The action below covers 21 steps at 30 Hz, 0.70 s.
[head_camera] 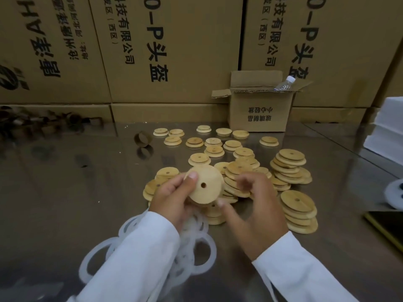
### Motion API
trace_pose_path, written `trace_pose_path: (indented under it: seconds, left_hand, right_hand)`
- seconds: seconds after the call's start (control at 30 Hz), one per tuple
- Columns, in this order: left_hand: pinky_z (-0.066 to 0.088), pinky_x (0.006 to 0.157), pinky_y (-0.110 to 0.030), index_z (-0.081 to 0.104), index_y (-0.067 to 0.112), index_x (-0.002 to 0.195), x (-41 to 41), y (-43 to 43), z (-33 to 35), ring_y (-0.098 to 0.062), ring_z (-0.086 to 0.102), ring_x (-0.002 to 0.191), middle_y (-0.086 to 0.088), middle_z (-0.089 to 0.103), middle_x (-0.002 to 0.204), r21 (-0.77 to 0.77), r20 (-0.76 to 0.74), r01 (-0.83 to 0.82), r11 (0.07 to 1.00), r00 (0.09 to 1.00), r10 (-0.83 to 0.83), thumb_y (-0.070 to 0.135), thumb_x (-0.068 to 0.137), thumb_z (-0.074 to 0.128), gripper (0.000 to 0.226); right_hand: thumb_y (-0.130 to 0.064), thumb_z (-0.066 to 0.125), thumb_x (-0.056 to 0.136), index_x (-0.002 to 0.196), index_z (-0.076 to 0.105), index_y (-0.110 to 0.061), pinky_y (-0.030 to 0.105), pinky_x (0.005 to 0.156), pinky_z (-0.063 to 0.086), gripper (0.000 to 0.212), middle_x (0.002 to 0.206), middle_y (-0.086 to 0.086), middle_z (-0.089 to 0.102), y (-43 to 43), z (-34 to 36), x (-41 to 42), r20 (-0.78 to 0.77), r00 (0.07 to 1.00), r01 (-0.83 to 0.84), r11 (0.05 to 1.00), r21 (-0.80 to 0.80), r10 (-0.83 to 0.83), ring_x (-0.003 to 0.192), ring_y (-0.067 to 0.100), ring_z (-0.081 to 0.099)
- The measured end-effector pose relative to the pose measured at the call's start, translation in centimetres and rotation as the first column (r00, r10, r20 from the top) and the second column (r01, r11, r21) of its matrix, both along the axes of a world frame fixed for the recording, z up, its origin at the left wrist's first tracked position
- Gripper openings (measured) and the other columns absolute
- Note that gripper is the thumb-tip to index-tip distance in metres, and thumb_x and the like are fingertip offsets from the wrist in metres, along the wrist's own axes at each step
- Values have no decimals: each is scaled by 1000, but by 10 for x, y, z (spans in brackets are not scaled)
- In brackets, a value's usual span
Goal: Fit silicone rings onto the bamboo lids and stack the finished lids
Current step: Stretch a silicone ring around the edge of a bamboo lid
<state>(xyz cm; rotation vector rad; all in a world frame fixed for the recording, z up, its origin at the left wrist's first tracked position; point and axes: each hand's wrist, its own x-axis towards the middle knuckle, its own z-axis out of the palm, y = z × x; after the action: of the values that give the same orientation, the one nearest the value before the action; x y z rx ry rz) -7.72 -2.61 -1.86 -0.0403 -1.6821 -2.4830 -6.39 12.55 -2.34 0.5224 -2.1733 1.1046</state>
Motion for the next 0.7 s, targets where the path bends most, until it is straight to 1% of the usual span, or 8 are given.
trace_pose_path:
  seconds: [0.1, 0.17, 0.27, 0.37, 0.43, 0.53, 0.63, 0.7]
  left_hand:
    - [58, 62, -31, 70, 12, 89, -3, -4, 6, -21, 70, 83, -8, 73, 88, 130, 27, -52, 990, 998, 49, 21, 79, 58, 18]
    - [58, 62, -32, 67, 11, 93, -3, -3, 7, -19, 69, 84, -5, 73, 87, 139, 26, -46, 989, 999, 43, 20, 82, 56, 18]
    - [59, 65, -33, 66, 9, 97, -1, -2, 6, -22, 67, 89, -6, 71, 91, 131, -7, -27, 991, 1000, 28, 23, 76, 56, 27]
    - [59, 66, -33, 65, 7, 100, -2, -2, 6, -21, 68, 87, -6, 72, 89, 132, -29, -14, 991, 999, 18, 23, 77, 55, 29]
    - [59, 66, -33, 64, 7, 102, -2, -2, 5, -20, 69, 86, -5, 73, 88, 134, -27, -14, 991, 999, 17, 22, 80, 55, 29]
    - [59, 64, -33, 65, 10, 100, -3, -3, 5, -23, 68, 90, -8, 70, 95, 140, -16, -46, 989, 999, 49, 22, 80, 55, 25]
    - [58, 65, -34, 67, 11, 95, -3, -7, 6, -29, 68, 93, -15, 68, 103, 150, -40, -86, 985, 995, 93, 25, 79, 56, 24]
    - [58, 64, -34, 67, 13, 96, -3, -8, 5, -29, 69, 89, -14, 70, 99, 167, -35, -67, 984, 997, 74, 27, 75, 57, 27]
  right_hand:
    - [-34, 63, 82, 72, 46, -36, 10, 67, 35, 20, 82, -17, 45, -1, -9, -1, 242, 970, -62, 961, 268, -5, 83, 2, 43]
    - [-45, 59, 81, 74, 49, -36, 15, 72, 36, 15, 84, -17, 44, -5, -15, 0, 334, 942, -162, 904, 397, 22, 89, 4, 42]
    - [-56, 62, 73, 73, 48, -39, 19, 76, 39, 22, 82, -19, 44, -8, -16, 1, 388, 920, -217, 894, 392, 53, 88, 2, 41]
    - [-46, 69, 73, 65, 48, -38, 10, 71, 36, 24, 82, -18, 47, -9, -14, 1, 420, 903, -241, 911, 333, 86, 86, 0, 42]
    - [-33, 71, 76, 61, 51, -36, 7, 67, 36, 25, 80, -16, 52, -9, -14, 2, 430, 897, -236, 937, 258, 107, 81, -2, 46]
    - [-16, 72, 75, 62, 60, -28, 9, 63, 42, 21, 71, -9, 60, -8, -6, 2, 477, 849, -246, 969, -21, 226, 67, 1, 52]
    - [-6, 74, 72, 60, 66, -22, 13, 63, 45, 22, 63, -7, 63, -1, 7, -2, 421, 811, -276, 900, -337, 407, 64, 6, 56]
    - [-14, 75, 66, 60, 68, -21, 12, 60, 45, 12, 61, -8, 65, 4, 14, -4, 354, 791, -276, 808, -521, 499, 61, 2, 57]
